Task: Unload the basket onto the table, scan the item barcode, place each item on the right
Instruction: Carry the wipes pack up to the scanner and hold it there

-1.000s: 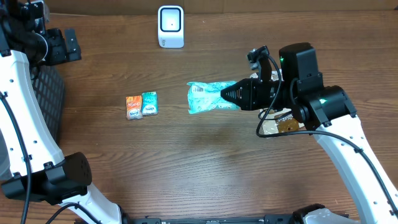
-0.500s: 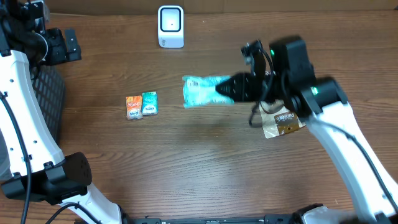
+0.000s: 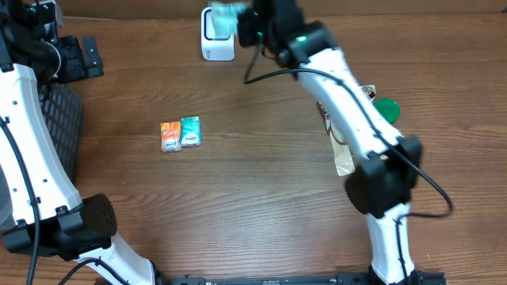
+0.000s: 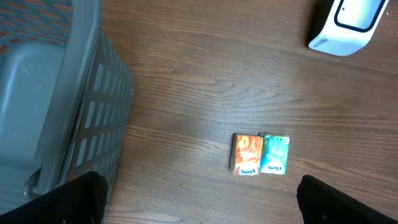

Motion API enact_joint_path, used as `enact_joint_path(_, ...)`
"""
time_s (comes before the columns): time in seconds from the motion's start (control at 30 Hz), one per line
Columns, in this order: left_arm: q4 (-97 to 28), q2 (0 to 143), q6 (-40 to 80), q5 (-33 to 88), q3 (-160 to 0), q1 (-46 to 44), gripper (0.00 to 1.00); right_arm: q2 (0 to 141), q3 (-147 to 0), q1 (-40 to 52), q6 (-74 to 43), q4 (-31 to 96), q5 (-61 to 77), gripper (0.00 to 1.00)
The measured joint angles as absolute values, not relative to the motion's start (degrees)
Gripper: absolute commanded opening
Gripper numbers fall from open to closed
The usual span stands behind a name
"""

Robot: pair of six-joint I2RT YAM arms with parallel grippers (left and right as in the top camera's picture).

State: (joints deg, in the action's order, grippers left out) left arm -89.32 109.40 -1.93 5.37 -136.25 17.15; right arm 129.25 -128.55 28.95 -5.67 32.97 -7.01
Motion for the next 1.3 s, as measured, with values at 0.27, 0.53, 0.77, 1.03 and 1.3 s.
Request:
enact_joint_path(0.27, -89.34, 109.4, -1.91, 5.39, -136.25, 17.15, 0.99, 140.0, -128.6, 31.57, 26.52, 9.32, -20.38, 0.04)
enact_joint_path(0.53, -89.34, 109.4, -1.93, 5.41, -136.25, 17.15, 0.99, 145.27, -128.6, 33.08, 55.51, -0.05, -26.63, 0.04)
enact_joint_path(0.77, -89.34, 109.4, -1.93, 5.41, -136.25, 17.15, 1.0, 146.43, -128.6, 33.34, 65.65, -0.54, -27.49, 0.04)
enact_joint_path(1.03, -89.34, 109.4, -1.93, 5.39, -136.25, 17.15, 1.0, 146.43, -128.6, 35.0, 73.56, -0.34, -26.0, 0.04)
enact_joint_path(1.3, -89.34, 109.4, -1.93, 5.41, -136.25, 17.15, 0.99, 146.43, -128.6, 36.25, 76.49, 0.56, -25.74, 0.04)
